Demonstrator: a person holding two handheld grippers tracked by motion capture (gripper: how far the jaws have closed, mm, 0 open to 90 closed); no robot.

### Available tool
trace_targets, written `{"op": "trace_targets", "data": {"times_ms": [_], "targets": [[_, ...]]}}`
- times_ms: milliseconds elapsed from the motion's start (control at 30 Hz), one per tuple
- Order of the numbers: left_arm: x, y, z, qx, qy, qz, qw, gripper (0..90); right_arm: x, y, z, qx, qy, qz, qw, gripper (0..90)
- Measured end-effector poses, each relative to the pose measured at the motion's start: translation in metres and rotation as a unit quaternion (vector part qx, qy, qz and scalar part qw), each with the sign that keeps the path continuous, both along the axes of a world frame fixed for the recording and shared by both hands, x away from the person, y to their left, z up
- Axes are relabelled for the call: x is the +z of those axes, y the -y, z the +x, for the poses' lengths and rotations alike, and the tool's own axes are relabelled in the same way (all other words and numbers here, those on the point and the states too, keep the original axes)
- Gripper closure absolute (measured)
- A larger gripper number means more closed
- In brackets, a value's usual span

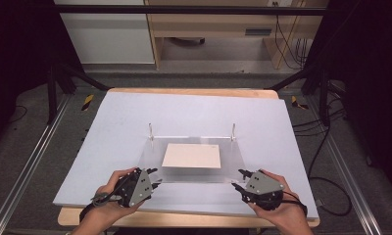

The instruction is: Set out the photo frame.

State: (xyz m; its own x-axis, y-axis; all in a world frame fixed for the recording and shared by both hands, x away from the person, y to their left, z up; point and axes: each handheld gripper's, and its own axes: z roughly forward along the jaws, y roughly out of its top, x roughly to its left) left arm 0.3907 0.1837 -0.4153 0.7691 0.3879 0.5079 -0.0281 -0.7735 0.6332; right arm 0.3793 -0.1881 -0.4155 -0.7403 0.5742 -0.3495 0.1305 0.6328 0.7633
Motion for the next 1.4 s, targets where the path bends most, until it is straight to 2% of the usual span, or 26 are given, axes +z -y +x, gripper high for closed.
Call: {"op": "trace_targets", "data": {"times_ms": [100,133,267,400,533,567,733,933,1200,1400], "targets": [[0.003,0.002,-0.001,0.01,0.012,-0.002,0.9999,62.3,0.002,0.001,0.001,0.0,0.002,0.006,1.0,55.7],[0.005,0.002,-0.001,0.011,0.013,0.003,0.9998,62.9,0.002,0.001,0.001,0.0,0.003,0.009,1.0,55.7],[0.008,0.003,-0.001,0.018,0.012,-0.003,0.9998,64.0,0.003,0.003,0.003,0.0,0.004,0.022,0.9997,52.8],[0.011,0.002,0.001,0.02,0.01,-0.014,0.9997,64.2,-0.001,0.004,0.005,-0.006,0.023,0.003,0.9997,46.4],[0.012,0.001,0.001,0.02,0.011,-0.015,0.9996,64.7,-0.003,0.005,0.009,-0.01,0.031,0.0,0.9995,51.7],[0.013,0.001,0.001,0.02,0.011,-0.017,0.9996,64.8,-0.002,0.005,0.011,-0.011,0.038,0.002,0.9992,57.4],[0.02,-0.003,0.001,0.021,0.012,-0.029,0.9993,66.2,0.002,0.004,0.012,-0.006,0.053,-0.001,0.9986,61.9],[0.025,-0.005,0.003,0.029,0.018,-0.035,0.9988,68.0,0.01,0.0,0.012,-0.007,0.05,0.0,0.9987,64.2],[0.037,-0.009,0.012,0.028,-0.002,-0.044,0.9986,67.9,0.024,-0.004,0.016,-0.005,0.033,0.002,0.9994,65.6],[0.056,-0.012,0.03,0.022,-0.026,-0.051,0.9981,67.7,0.042,0.0,0.033,-0.001,-0.003,0.018,0.9998,65.3]]}}
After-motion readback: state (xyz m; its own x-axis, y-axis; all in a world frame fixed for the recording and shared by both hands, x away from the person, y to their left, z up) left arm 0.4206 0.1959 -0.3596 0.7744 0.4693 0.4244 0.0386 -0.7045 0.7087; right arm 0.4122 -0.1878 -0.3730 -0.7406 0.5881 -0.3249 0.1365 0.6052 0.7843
